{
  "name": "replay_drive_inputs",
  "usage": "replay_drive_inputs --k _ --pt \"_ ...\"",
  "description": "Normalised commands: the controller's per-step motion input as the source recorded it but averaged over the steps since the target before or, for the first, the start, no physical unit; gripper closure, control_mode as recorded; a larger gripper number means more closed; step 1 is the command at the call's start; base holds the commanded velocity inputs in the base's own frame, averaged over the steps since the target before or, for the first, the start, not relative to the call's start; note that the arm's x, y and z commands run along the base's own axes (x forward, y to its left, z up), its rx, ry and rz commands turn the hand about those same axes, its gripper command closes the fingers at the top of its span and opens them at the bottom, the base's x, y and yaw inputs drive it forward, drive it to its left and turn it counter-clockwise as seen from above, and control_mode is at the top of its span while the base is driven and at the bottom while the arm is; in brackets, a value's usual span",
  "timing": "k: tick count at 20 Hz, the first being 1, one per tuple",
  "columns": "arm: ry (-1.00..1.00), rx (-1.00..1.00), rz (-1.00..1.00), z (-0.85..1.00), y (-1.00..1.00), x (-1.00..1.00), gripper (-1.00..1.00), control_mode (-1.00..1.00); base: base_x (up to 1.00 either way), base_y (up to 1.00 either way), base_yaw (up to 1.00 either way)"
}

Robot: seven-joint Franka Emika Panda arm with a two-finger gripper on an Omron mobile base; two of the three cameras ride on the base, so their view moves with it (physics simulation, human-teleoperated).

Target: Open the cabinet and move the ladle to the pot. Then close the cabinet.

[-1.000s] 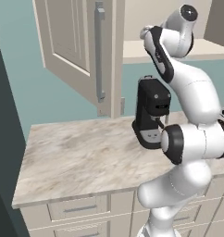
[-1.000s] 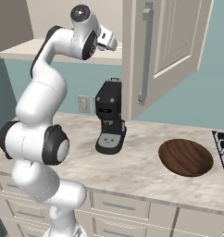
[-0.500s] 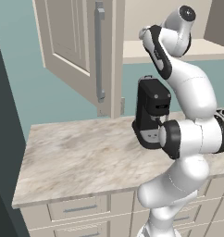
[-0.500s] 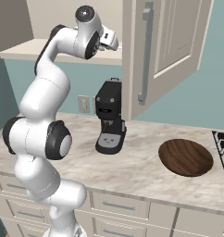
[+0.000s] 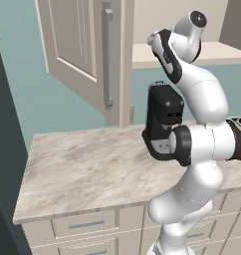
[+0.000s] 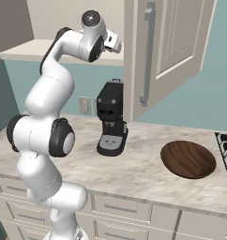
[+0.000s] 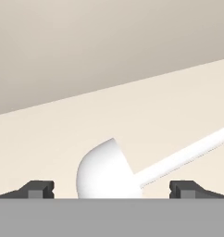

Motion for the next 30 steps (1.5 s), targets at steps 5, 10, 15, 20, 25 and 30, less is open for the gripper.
replay_drive_inputs --k 5,10,15,20,25,30 --pt "-0.03 -0.02 0.04 -0.05 0.00 0.25 -1.00 -1.00 0.00 0.00 0.00" --pt "0.00 -0.04 0.04 -0.12 0.04 0.07 1.00 -1.00 0.00 0.00 0.00" --pt "0.00 -0.04 0.04 -0.17 0.02 0.03 1.00 -1.00 0.00 0.00 0.00" --pt "0.00 -0.02 0.03 -0.02 0.17 -0.31 1.00 -1.00 0.00 0.00 0.00" --pt "-0.01 -0.02 0.01 -0.03 0.24 -0.94 1.00 -1.00 0.00 0.00 0.00" --pt "-0.05 0.00 0.00 -0.01 0.22 -1.00 1.00 -1.00 0.00 0.00 0.00"
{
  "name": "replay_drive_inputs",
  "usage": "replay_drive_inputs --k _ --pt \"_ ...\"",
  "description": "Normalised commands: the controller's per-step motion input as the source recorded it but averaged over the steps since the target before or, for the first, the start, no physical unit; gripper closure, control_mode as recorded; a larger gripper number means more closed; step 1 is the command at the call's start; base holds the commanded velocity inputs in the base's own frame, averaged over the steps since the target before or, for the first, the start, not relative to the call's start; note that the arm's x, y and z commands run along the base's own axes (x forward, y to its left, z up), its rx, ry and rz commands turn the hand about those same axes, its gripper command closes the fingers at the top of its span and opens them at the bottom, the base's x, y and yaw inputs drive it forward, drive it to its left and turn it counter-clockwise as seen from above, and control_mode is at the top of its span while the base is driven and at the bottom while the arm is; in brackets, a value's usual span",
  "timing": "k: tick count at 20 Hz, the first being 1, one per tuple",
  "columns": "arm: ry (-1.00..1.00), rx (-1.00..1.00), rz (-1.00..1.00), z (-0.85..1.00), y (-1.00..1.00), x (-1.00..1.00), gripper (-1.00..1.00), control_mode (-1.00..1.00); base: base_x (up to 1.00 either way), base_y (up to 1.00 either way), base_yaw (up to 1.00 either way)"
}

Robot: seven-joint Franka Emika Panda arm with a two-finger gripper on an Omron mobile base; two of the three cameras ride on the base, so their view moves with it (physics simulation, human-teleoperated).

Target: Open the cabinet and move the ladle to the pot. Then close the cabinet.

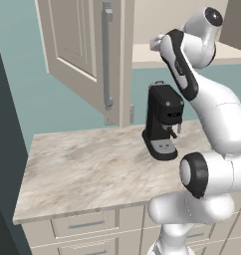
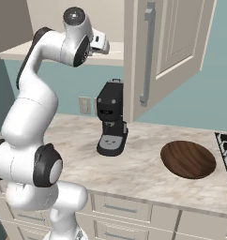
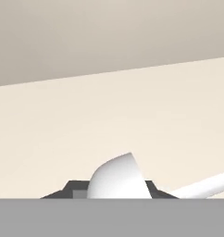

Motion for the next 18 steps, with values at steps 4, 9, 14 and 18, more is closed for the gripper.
replay_drive_inputs --k 4,9,14,18 --pt "-0.05 -0.01 0.00 0.10 0.18 -1.00 1.00 -1.00 0.00 0.00 0.00" --pt "-0.06 -0.03 0.00 0.16 0.16 -1.00 1.00 -1.00 0.00 0.00 0.00" --pt "-0.05 -0.05 0.00 0.17 0.08 -1.00 1.00 -1.00 0.00 0.00 0.00" --pt "0.00 -0.05 0.00 0.14 0.02 -1.00 1.00 -1.00 0.00 0.00 0.00"
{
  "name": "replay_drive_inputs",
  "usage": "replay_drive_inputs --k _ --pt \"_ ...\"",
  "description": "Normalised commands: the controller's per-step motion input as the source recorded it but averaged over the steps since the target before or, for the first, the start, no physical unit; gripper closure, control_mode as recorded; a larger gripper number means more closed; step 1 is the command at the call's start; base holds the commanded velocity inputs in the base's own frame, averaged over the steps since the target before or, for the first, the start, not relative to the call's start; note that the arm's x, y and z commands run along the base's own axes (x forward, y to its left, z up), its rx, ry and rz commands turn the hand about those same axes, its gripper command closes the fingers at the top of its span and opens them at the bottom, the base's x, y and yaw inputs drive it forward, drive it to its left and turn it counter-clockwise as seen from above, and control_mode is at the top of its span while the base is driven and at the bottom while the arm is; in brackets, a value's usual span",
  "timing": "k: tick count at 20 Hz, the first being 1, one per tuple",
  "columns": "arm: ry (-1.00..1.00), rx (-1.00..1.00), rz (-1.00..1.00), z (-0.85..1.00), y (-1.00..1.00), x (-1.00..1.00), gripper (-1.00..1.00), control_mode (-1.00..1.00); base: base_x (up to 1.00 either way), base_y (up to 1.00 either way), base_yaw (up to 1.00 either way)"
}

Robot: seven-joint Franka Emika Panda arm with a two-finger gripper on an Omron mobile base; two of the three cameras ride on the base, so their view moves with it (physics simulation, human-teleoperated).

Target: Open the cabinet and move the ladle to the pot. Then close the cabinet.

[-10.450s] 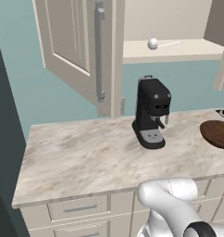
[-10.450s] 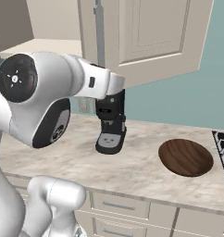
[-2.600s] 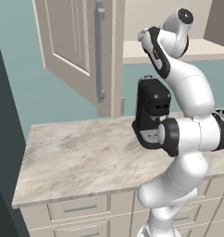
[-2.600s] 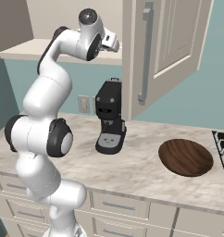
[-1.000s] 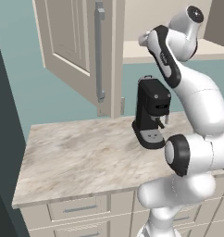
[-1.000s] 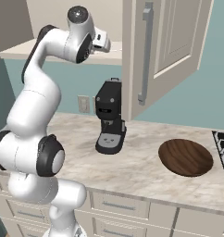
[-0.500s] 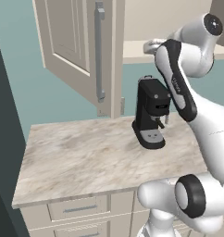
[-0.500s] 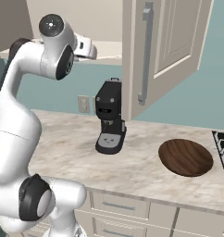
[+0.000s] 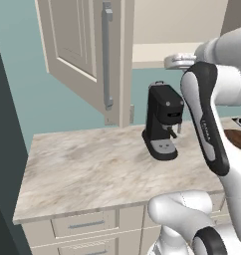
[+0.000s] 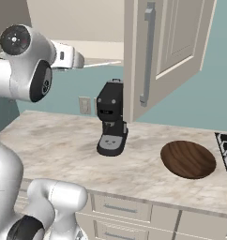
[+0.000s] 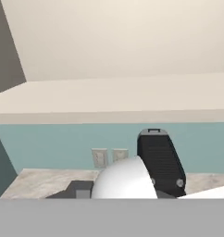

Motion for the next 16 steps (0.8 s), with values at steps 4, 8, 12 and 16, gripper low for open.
replay_drive_inputs --k 4,8,12,16 --pt "0.03 -0.05 -0.01 0.04 0.00 -1.00 1.00 -1.00 0.00 0.00 0.00" --pt "0.06 -0.07 -0.02 0.00 0.00 -0.93 1.00 -1.00 0.00 0.00 0.00" --pt "0.10 -0.08 -0.01 -0.03 0.00 -0.47 1.00 -1.00 0.00 0.00 0.00" --pt "0.22 -0.07 0.00 -0.21 0.19 0.00 1.00 -1.00 0.00 0.00 0.00"
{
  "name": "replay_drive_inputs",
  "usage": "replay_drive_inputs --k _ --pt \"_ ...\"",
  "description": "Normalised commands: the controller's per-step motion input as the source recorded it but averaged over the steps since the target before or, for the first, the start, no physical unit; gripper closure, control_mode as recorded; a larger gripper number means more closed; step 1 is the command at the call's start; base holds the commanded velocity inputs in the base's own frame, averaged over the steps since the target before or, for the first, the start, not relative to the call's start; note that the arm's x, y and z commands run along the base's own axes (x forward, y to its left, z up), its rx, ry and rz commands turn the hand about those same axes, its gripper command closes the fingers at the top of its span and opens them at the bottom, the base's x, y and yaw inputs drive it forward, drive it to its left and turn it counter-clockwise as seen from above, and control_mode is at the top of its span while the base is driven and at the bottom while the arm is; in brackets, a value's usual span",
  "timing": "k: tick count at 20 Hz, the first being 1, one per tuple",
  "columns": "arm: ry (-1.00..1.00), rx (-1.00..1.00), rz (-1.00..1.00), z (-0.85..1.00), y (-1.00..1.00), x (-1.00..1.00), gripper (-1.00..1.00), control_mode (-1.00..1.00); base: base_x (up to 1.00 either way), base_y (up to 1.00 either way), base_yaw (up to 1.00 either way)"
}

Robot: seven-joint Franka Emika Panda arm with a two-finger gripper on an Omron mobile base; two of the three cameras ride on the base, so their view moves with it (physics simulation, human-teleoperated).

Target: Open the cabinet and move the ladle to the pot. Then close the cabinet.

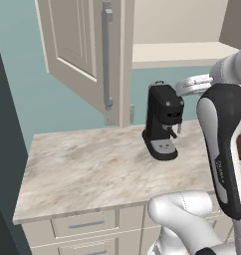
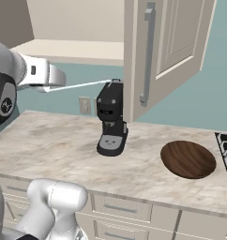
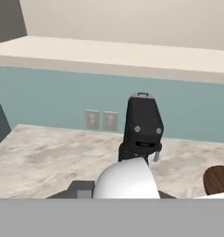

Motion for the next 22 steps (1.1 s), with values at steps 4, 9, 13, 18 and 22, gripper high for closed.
replay_drive_inputs --k 4,9,13,18,22 --pt "0.21 -0.03 0.00 -0.14 0.15 0.01 1.00 -1.00 0.00 0.00 0.00" --pt "0.15 0.00 0.00 -0.07 0.02 0.00 1.00 -1.00 0.00 0.00 0.00" --pt "0.04 0.00 0.00 0.00 0.00 -0.05 1.00 1.00 -0.37 0.00 0.00" --pt "0.00 0.00 0.00 0.00 0.00 0.00 1.00 1.00 -1.00 -0.03 -0.01" --pt "0.00 0.00 0.00 0.00 0.00 0.00 1.00 1.00 -1.00 -0.11 -0.02"
